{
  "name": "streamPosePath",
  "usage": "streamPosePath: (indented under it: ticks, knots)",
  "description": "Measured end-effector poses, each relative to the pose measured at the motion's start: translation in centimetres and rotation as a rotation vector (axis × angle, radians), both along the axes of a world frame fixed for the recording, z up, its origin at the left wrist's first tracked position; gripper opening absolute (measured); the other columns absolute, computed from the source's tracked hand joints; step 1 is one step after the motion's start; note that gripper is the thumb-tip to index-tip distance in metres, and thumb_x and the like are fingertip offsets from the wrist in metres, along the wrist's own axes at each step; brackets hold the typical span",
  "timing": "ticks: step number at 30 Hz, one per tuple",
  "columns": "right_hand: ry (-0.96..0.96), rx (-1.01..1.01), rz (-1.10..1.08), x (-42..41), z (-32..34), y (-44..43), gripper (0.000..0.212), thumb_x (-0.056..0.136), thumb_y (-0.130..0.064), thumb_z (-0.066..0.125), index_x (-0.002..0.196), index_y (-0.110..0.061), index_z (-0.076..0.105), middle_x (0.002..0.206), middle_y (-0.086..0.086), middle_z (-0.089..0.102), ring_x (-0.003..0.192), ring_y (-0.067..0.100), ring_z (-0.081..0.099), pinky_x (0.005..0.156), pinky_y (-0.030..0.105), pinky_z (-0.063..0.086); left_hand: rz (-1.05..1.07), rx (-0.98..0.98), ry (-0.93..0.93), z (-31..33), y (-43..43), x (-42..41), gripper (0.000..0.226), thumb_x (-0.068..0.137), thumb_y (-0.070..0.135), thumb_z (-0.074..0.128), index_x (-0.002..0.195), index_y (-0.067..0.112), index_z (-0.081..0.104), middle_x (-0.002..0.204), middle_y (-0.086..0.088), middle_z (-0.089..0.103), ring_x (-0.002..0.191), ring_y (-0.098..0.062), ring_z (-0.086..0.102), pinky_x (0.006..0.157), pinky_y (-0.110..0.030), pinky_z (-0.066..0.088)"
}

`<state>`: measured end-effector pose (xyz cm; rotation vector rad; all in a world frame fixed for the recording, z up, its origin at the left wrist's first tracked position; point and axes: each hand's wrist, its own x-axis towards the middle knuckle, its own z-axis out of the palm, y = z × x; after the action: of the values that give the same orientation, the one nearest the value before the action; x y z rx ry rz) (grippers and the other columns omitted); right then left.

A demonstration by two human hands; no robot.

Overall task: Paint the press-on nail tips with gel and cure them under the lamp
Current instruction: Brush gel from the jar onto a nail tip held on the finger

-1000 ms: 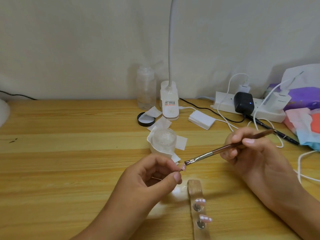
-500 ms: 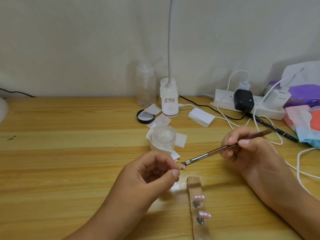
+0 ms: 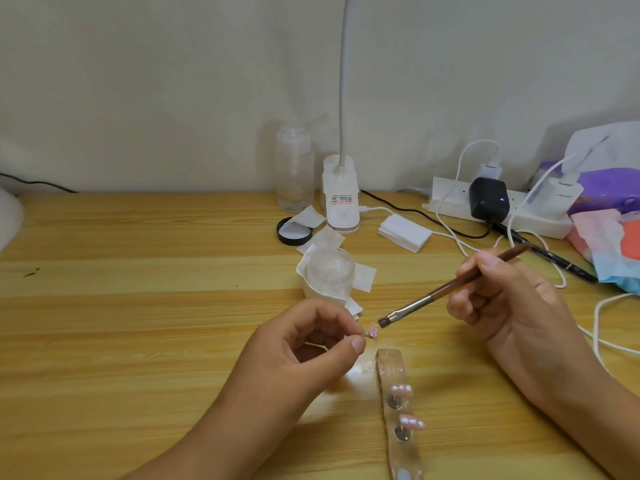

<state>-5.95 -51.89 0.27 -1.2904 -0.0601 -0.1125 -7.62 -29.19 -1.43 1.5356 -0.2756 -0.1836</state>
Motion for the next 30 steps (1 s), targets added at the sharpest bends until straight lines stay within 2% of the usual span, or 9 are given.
streamPosePath:
  ticks: [5, 8, 14, 19, 23, 26, 30]
  knots:
    - [-0.014, -0.055, 0.028, -0.34, 0.26, 0.28, 0.024, 0.067, -0.048, 0.073, 0.069, -0.024, 0.072, 0.057, 0.005, 0.064, 0.051, 0.011, 0.058, 0.053, 0.018, 0.052, 0.001, 0.002, 0.007, -0.03, 0.01, 0.03, 0.019, 0.063, 0.041, 0.072, 0.077, 0.027, 0.072, 0.076, 0.005, 0.068, 0.066, -0.004, 0.056, 0.06, -0.021, 0.049]
    - [-0.006, -0.053, 0.026, -0.43, 0.29, 0.43, 0.017, 0.073, -0.038, 0.065, 0.067, -0.025, 0.073, 0.057, 0.007, 0.064, 0.051, 0.012, 0.059, 0.053, 0.019, 0.052, 0.0, 0.013, -0.003, -0.07, 0.02, 0.01, 0.018, 0.064, 0.041, 0.071, 0.077, 0.028, 0.072, 0.075, 0.008, 0.066, 0.066, -0.004, 0.056, 0.061, -0.024, 0.05]
    - [-0.014, -0.055, -0.064, -0.17, -0.01, 0.39, 0.018, 0.071, -0.038, 0.066, 0.07, -0.02, 0.07, 0.057, 0.006, 0.064, 0.052, 0.012, 0.058, 0.054, 0.019, 0.052, -0.01, 0.014, -0.01, -0.08, 0.09, -0.04, 0.018, 0.065, 0.041, 0.071, 0.077, 0.028, 0.071, 0.081, 0.001, 0.069, 0.068, -0.005, 0.057, 0.061, -0.022, 0.05]
    - [-0.067, -0.036, -0.007, -0.12, -0.29, 0.04, 0.023, 0.084, -0.027, 0.055, 0.068, -0.026, 0.073, 0.061, 0.002, 0.065, 0.054, 0.01, 0.061, 0.055, 0.019, 0.052, -0.005, -0.003, -0.004, -0.18, 0.07, 0.07, 0.02, 0.063, 0.04, 0.072, 0.077, 0.025, 0.072, 0.077, 0.004, 0.068, 0.066, -0.005, 0.056, 0.059, -0.019, 0.048]
    - [-0.046, -0.077, -0.036, 0.16, -0.34, 0.21, 0.018, 0.079, -0.031, 0.059, 0.068, -0.024, 0.073, 0.062, 0.005, 0.066, 0.055, 0.012, 0.061, 0.057, 0.019, 0.053, -0.003, 0.01, -0.016, -0.02, 0.14, 0.07, 0.021, 0.065, 0.042, 0.072, 0.08, 0.027, 0.072, 0.081, 0.003, 0.072, 0.071, -0.006, 0.06, 0.063, -0.019, 0.049]
    - [-0.068, -0.021, -0.072, 0.25, -0.33, 0.03, 0.021, 0.083, -0.027, 0.057, 0.069, -0.022, 0.072, 0.061, 0.003, 0.066, 0.056, 0.01, 0.061, 0.057, 0.019, 0.052, -0.006, 0.009, -0.011, 0.1, 0.18, -0.04, 0.01, 0.072, 0.033, 0.074, 0.081, 0.03, 0.07, 0.084, 0.002, 0.075, 0.079, -0.005, 0.066, 0.067, -0.013, 0.048]
    - [-0.122, -0.011, 0.029, -0.01, -0.28, 0.17, 0.022, 0.086, -0.027, 0.058, 0.071, -0.026, 0.074, 0.065, -0.001, 0.068, 0.059, 0.009, 0.064, 0.059, 0.019, 0.054, -0.021, -0.011, -0.006, 0.15, 0.08, -0.14, 0.006, 0.076, 0.028, 0.069, 0.081, 0.032, 0.07, 0.086, 0.001, 0.076, 0.081, -0.006, 0.068, 0.067, -0.012, 0.048]
